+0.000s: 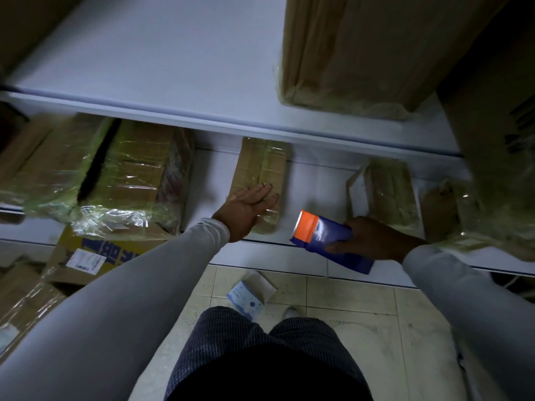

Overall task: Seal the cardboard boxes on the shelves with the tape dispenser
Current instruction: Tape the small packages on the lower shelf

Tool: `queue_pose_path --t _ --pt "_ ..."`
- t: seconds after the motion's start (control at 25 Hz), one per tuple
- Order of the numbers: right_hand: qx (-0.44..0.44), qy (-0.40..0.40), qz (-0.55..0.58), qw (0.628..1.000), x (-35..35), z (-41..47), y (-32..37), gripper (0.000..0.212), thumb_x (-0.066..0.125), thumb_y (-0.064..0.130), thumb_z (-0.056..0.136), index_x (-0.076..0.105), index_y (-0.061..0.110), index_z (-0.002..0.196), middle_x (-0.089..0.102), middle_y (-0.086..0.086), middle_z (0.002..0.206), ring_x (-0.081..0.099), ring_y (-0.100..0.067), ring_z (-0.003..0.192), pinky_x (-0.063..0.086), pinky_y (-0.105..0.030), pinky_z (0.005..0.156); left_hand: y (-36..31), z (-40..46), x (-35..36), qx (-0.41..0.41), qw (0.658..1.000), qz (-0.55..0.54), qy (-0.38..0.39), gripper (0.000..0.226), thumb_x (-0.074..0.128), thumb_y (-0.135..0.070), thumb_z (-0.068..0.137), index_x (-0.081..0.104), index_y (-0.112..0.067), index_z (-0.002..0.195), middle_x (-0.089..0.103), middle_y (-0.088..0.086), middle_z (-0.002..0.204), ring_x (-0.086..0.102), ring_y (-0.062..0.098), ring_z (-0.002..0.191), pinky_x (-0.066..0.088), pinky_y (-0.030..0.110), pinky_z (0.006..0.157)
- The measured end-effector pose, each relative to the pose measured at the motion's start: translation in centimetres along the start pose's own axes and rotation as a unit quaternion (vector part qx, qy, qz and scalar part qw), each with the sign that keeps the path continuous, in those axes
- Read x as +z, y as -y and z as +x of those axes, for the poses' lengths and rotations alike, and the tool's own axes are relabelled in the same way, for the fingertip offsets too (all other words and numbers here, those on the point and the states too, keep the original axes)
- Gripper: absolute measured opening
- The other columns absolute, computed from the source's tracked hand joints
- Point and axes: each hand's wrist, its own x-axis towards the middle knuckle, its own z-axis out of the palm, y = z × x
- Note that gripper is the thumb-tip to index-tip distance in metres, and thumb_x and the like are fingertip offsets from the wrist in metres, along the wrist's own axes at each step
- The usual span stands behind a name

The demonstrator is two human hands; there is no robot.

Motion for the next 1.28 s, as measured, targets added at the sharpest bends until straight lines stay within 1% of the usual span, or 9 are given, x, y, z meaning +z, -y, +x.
queue_pose_path --t 0.16,0.32,0.4,0.52,0.64,0.8,0.96,1.12,1.28 --pt "0.022 -0.054 -0.032 0.998 2.0 2.2 3.2 0.043 0.07 0.059 0.08 0.063 0.017 0.088 0.07 -0.011 0.089 0.066 -0.022 0.075 0.051 -0.031 0.066 -0.1 0.3 0.0 -0.002 1.0 0.001 0.013 0.065 0.046 -0.016 0.097 0.011 -0.025 0.151 0.002 0.001 0.16 0.002 0.021 0.147 0.0 0.035 0.12" --pt "0.063 -0.051 -0.152 0.985 4.4 3.4 4.8 0.053 0.066 0.055 0.083 0.058 0.019 0.121 0.066 -0.004 0.094 0.063 -0.021 0.085 0.05 -0.029 0.073 0.5 -0.3 -0.2 -0.003 1.0 -0.01 0.023 0.066 0.048 -0.025 0.096 0.011 -0.025 0.151 0.003 0.001 0.16 0.004 0.02 0.147 0.004 0.038 0.12" --pt "0.106 -0.037 -0.136 0.984 5.5 2.6 3.4 0.047 0.066 0.058 0.083 0.059 0.015 0.101 0.055 0.004 0.074 0.055 -0.014 0.067 0.039 -0.025 0.058 0.3 -0.6 -0.4 -0.028 0.999 -0.032 0.011 0.07 0.051 -0.043 0.092 0.017 -0.025 0.151 0.011 0.001 0.159 0.013 0.023 0.146 0.01 0.04 0.119" --pt "0.098 -0.076 -0.05 0.991 6.6 1.5 2.2 0.048 0.067 0.064 0.078 0.05 0.02 0.071 0.054 0.004 0.066 0.052 -0.011 0.058 0.034 -0.024 0.05 -2.9 0.6 0.3 -0.162 0.985 -0.033 -0.057 0.081 0.051 -0.064 0.082 0.027 -0.02 0.146 0.037 0.004 0.144 0.039 0.028 0.125 0.026 0.045 0.106" --pt "0.071 -0.096 -0.003 0.993 6.9 0.8 2.0 0.051 0.069 0.065 0.076 0.048 0.02 0.064 0.054 0.002 0.061 0.054 -0.013 0.055 0.035 -0.024 0.05 -4.6 1.3 0.4 -0.206 0.976 0.046 -0.062 0.075 0.053 -0.05 0.084 0.026 -0.018 0.145 0.039 0.012 0.136 0.039 0.032 0.115 0.031 0.046 0.097" --pt "0.083 -0.084 0.024 0.993 6.3 -1.1 -0.2 0.056 0.069 0.065 0.077 0.055 0.012 0.068 0.062 -0.009 0.065 0.062 -0.026 0.062 0.04 -0.028 0.057 -1.8 -1.4 -0.4 -0.101 0.994 0.013 -0.043 0.062 0.058 -0.032 0.087 0.036 -0.028 0.145 0.022 0.014 0.154 0.025 0.039 0.134 0.025 0.051 0.107" --pt "0.092 -0.093 0.055 0.99 6.6 -2.4 -1.8 0.054 0.07 0.063 0.077 0.056 0.012 0.069 0.066 -0.011 0.07 0.067 -0.029 0.067 0.042 -0.03 0.058 1.3 -4.1 -2.2 -0.093 0.991 0.052 -0.079 0.055 0.053 -0.003 0.079 0.054 -0.014 0.133 0.047 0.016 0.141 0.044 0.037 0.127 0.033 0.047 0.103" --pt "0.09 -0.099 0.064 0.989 7.3 -3.1 -2.0 0.047 0.069 0.062 0.079 0.066 0.016 0.076 0.071 -0.008 0.077 0.068 -0.022 0.071 0.051 -0.033 0.065 0.8 -3.1 -4.2 -0.194 0.971 0.088 -0.107 0.034 0.051 -0.024 0.08 0.057 -0.006 0.109 0.059 0.017 0.108 0.055 0.036 0.103 0.036 0.045 0.094" --pt "0.082 -0.102 0.074 0.989 7.4 -3.5 -1.6 0.045 0.069 0.062 0.079 0.066 0.017 0.079 0.071 -0.006 0.077 0.068 -0.022 0.071 0.052 -0.034 0.066 -3.9 0.4 -3.6 -0.238 0.967 0.024 -0.082 0.062 0.041 -0.053 0.086 0.043 -0.011 0.132 0.044 0.017 0.13 0.041 0.034 0.118 0.031 0.047 0.097"
